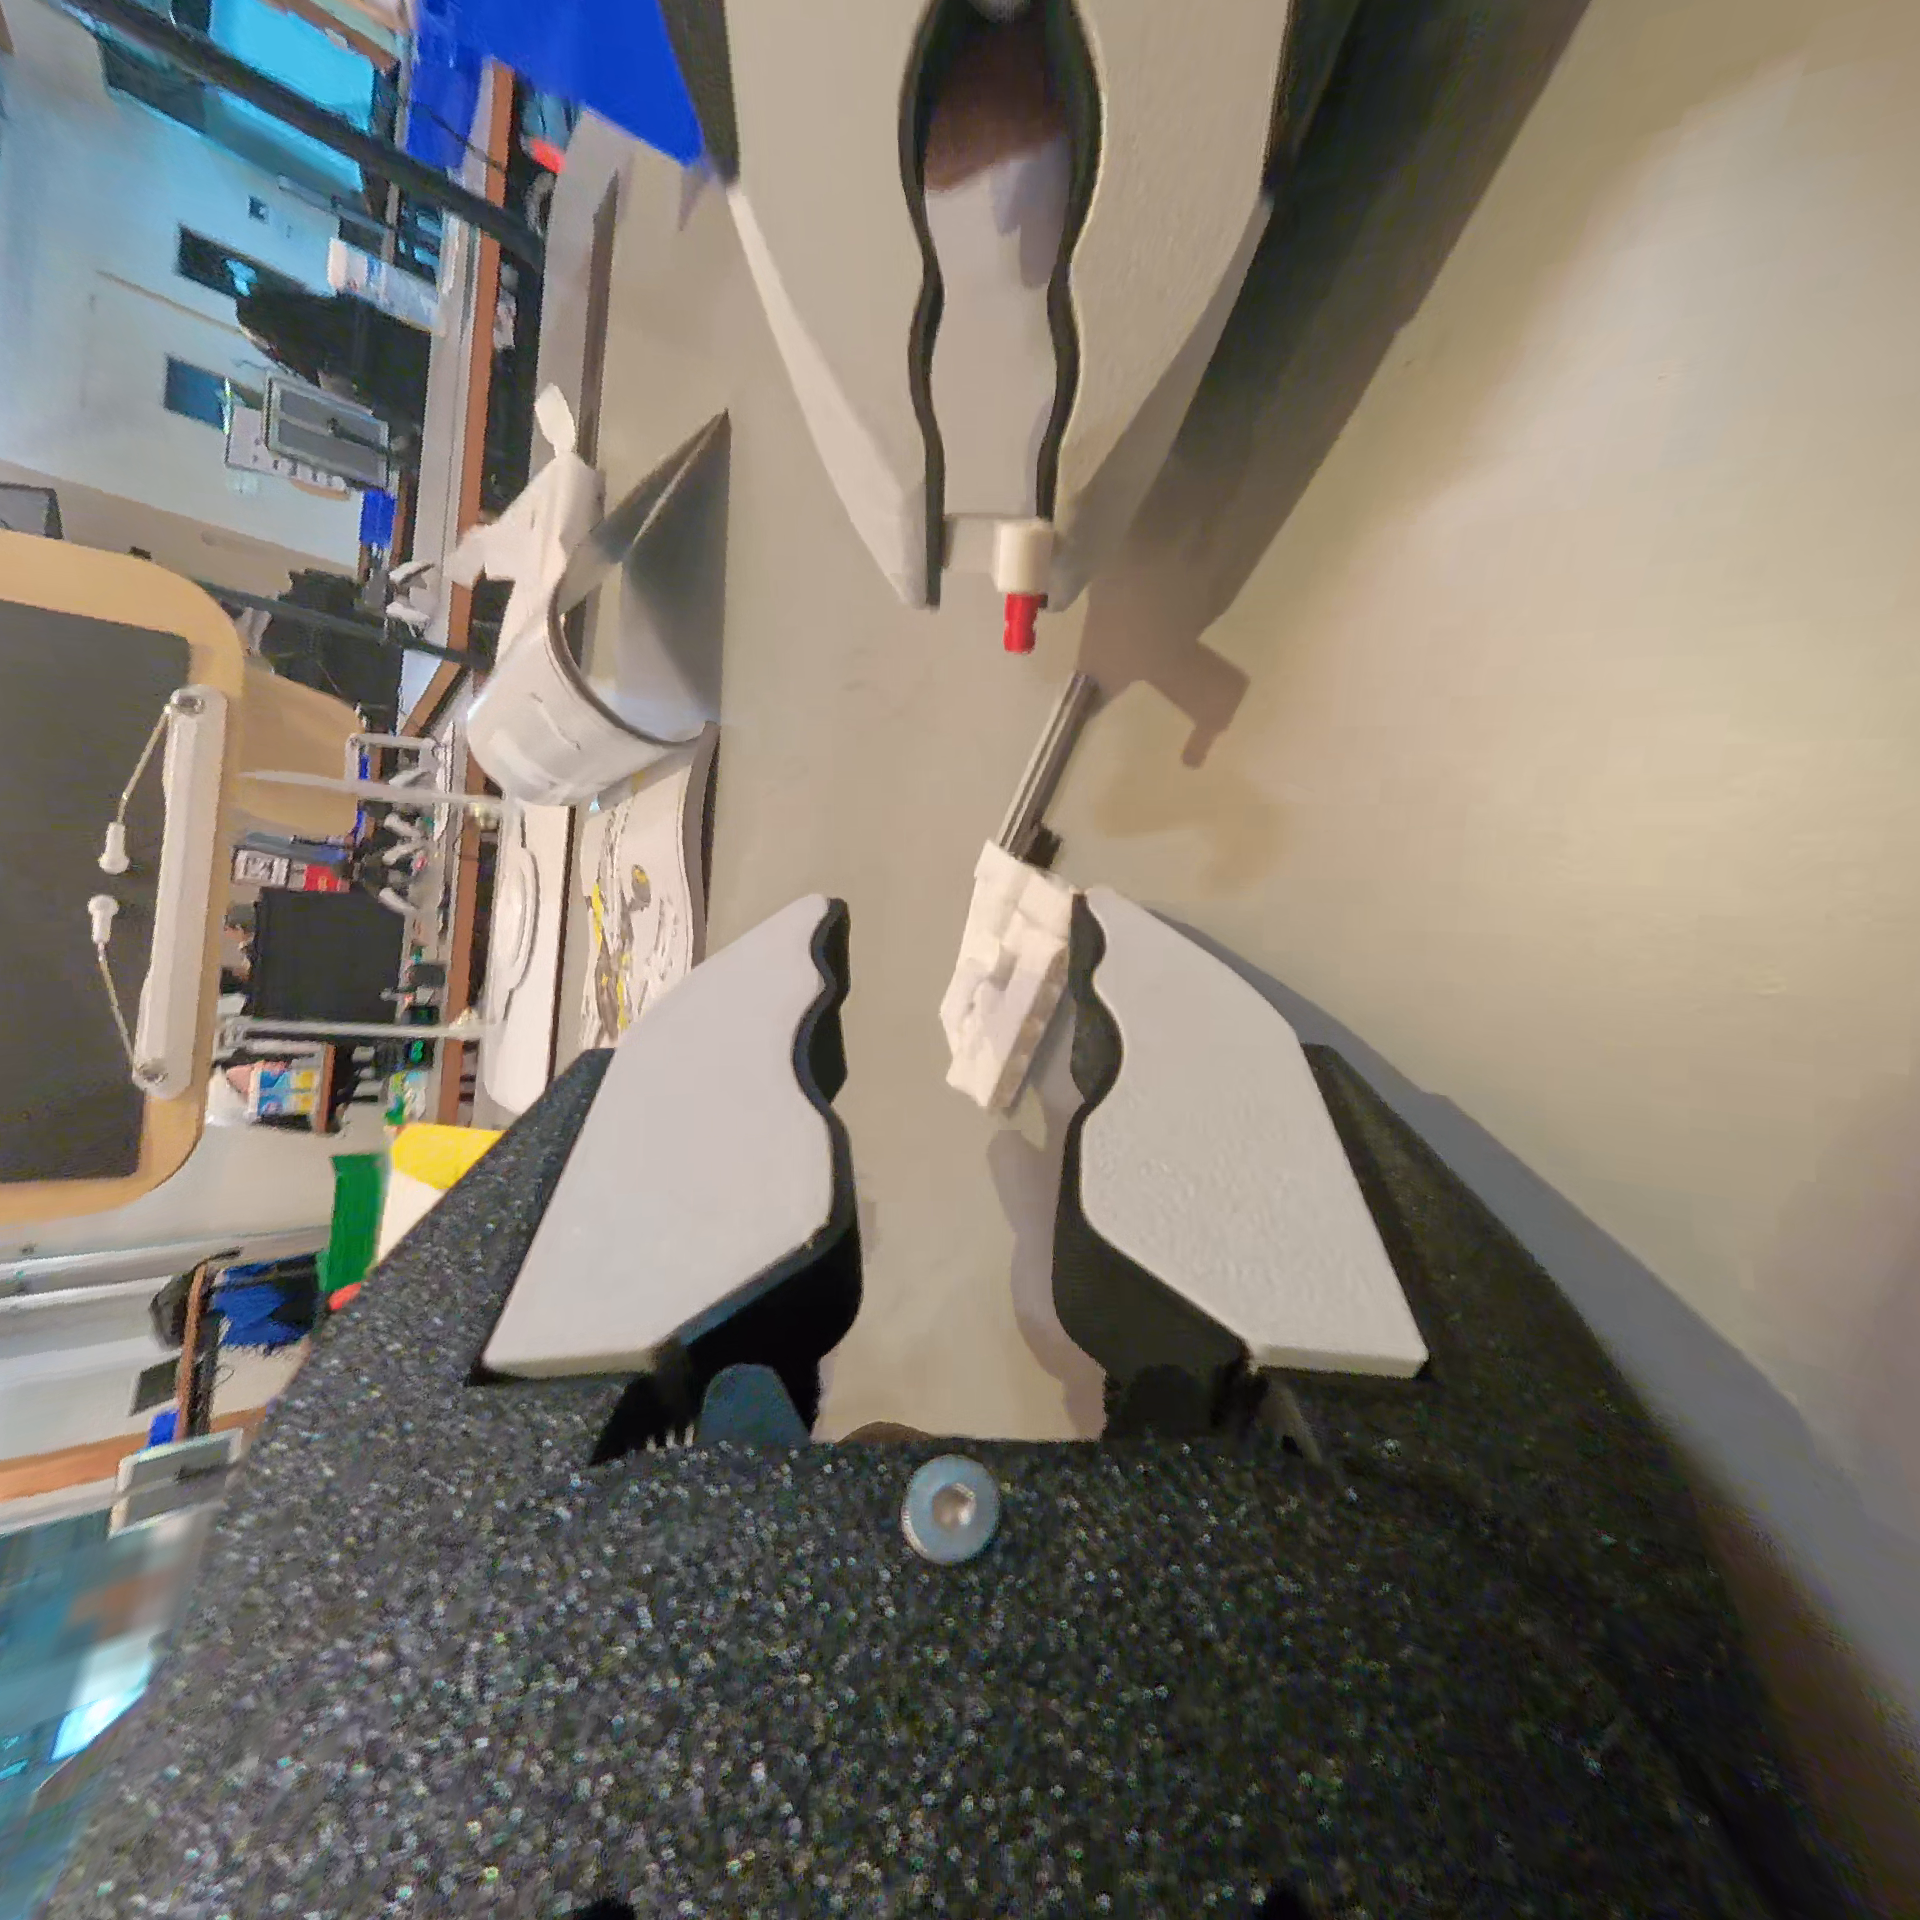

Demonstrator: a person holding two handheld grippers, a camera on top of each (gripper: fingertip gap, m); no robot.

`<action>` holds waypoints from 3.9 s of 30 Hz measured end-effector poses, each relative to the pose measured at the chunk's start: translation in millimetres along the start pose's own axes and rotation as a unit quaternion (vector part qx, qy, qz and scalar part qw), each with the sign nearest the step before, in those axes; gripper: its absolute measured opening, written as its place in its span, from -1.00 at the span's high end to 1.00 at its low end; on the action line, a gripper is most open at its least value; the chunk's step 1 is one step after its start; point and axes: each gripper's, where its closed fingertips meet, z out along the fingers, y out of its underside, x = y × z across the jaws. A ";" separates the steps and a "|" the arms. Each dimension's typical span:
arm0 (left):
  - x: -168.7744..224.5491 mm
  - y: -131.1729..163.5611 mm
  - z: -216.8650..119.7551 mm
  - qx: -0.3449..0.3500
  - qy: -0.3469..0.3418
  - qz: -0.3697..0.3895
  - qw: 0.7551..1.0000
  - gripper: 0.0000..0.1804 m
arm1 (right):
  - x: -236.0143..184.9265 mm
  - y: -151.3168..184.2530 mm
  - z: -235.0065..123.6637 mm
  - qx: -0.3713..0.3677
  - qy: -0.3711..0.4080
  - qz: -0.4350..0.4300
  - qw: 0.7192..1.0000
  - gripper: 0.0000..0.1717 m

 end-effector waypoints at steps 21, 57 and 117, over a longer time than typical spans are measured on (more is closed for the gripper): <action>14.7 -42.7 2.7 0.048 -0.029 0.112 0.992 0.80 | -2.7 -8.8 2.6 0.018 -0.006 -0.001 1.000 0.81; 16.5 -45.2 -3.5 0.076 -0.024 0.077 0.994 0.93 | -12.2 -33.3 -4.2 0.070 -0.005 -0.061 0.996 0.91; 16.4 -6.3 -3.7 0.052 0.039 -0.053 0.996 0.95 | -22.6 -19.6 -6.2 0.061 -0.073 -0.014 0.995 0.81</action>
